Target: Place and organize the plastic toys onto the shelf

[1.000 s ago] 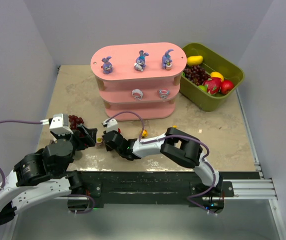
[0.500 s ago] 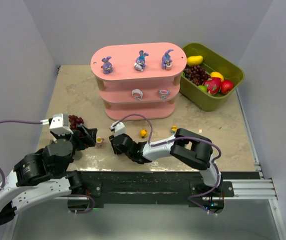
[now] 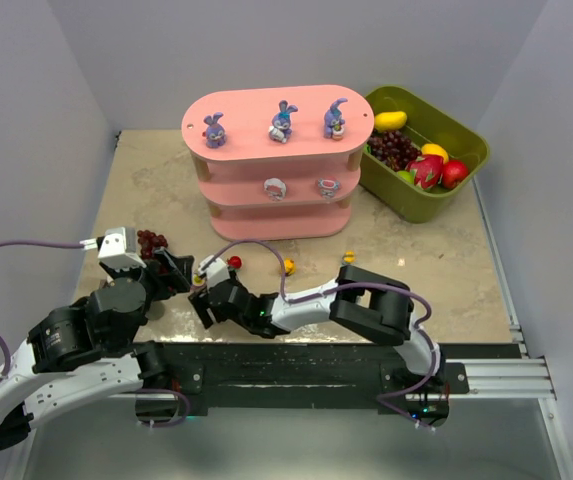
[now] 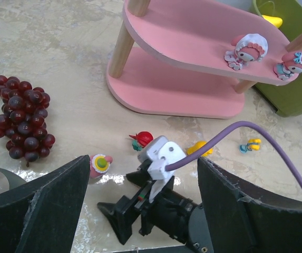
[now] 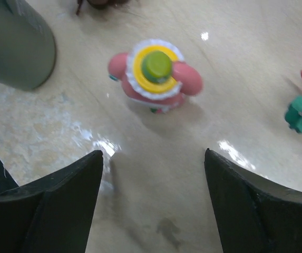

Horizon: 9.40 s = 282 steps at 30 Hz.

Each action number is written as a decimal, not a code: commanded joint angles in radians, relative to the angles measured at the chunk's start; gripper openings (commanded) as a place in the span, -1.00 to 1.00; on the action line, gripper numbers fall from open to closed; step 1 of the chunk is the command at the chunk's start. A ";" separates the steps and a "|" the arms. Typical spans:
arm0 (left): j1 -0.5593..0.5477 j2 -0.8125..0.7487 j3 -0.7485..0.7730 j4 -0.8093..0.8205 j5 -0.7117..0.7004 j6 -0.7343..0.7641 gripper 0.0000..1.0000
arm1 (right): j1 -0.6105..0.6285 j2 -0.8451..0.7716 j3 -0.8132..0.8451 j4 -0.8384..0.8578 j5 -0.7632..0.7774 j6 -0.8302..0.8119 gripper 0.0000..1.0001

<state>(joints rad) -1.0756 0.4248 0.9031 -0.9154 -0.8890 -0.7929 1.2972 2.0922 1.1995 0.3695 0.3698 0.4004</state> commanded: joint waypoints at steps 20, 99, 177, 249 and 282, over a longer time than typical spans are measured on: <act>-0.001 -0.006 -0.006 0.023 -0.033 0.006 0.74 | 0.010 0.186 0.262 -0.139 0.201 0.048 0.90; -0.001 -0.027 0.011 0.033 -0.048 0.027 0.74 | -0.035 0.407 0.531 0.055 0.357 0.006 0.42; -0.001 -0.173 0.049 0.044 -0.042 0.003 0.70 | -0.055 -0.142 0.295 -0.036 0.230 -0.233 -0.83; -0.001 -0.141 -0.132 0.010 0.041 -0.124 0.72 | -0.246 -0.127 0.175 0.273 0.241 -0.440 -0.49; -0.001 -0.149 -0.122 0.004 0.024 -0.121 0.74 | -0.249 -0.179 0.166 0.243 0.281 -0.408 0.45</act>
<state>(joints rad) -1.0756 0.2817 0.7723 -0.9150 -0.8284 -0.8986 1.0527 1.9755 1.3815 0.5884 0.6224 -0.0189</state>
